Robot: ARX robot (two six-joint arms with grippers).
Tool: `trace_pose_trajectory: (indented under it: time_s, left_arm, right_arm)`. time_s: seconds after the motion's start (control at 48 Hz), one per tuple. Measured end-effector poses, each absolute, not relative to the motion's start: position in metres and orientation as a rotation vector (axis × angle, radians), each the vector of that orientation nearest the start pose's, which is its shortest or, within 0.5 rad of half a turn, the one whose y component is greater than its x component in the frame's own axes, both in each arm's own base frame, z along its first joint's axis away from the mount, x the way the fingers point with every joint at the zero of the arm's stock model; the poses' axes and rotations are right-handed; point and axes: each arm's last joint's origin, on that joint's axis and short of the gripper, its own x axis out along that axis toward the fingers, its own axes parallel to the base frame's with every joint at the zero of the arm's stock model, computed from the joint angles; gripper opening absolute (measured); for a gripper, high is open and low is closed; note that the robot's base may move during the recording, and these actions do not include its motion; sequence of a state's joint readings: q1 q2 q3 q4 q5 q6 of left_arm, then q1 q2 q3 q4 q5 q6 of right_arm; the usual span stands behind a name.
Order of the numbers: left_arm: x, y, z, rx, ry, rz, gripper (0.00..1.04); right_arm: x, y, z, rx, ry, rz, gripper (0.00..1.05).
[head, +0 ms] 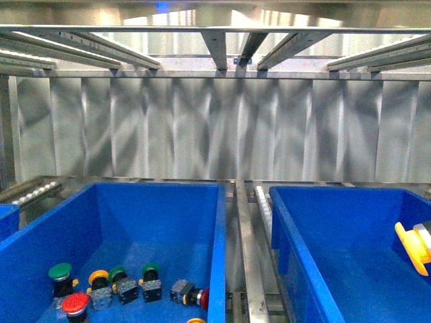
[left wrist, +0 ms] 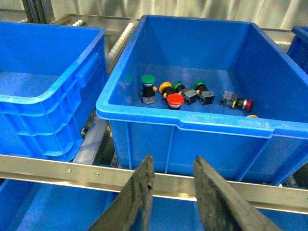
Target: Pick red and yellow buttons and place in box
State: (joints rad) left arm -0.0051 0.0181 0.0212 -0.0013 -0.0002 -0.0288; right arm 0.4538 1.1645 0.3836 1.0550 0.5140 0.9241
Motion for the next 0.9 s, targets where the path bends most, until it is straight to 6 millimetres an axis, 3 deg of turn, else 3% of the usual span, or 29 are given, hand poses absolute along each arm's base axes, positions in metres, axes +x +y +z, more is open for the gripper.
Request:
trace_pose_trajectory:
  time_s: [0.104, 0.479, 0.646, 0.896]
  left_arm:
    - [0.098, 0.000, 0.169, -0.019, -0.002, -0.005, 0.03]
    - [0.098, 0.000, 0.169, -0.014, -0.002, -0.005, 0.03]
    - [0.098, 0.000, 0.169, -0.012, -0.002, -0.005, 0.41]
    - [0.098, 0.000, 0.169, -0.011, -0.002, -0.005, 0.80]
  right_arm:
    - [0.203, 0.087, 0.241, 1.035, -0.257, 0.047, 0.28]
    - [0.196, 0.087, 0.245, 1.015, -0.264, 0.022, 0.28]
    - [0.186, 0.088, 0.243, 1.015, -0.260, 0.020, 0.28]
    - [0.181, 0.088, 0.240, 1.007, -0.247, 0.017, 0.28]
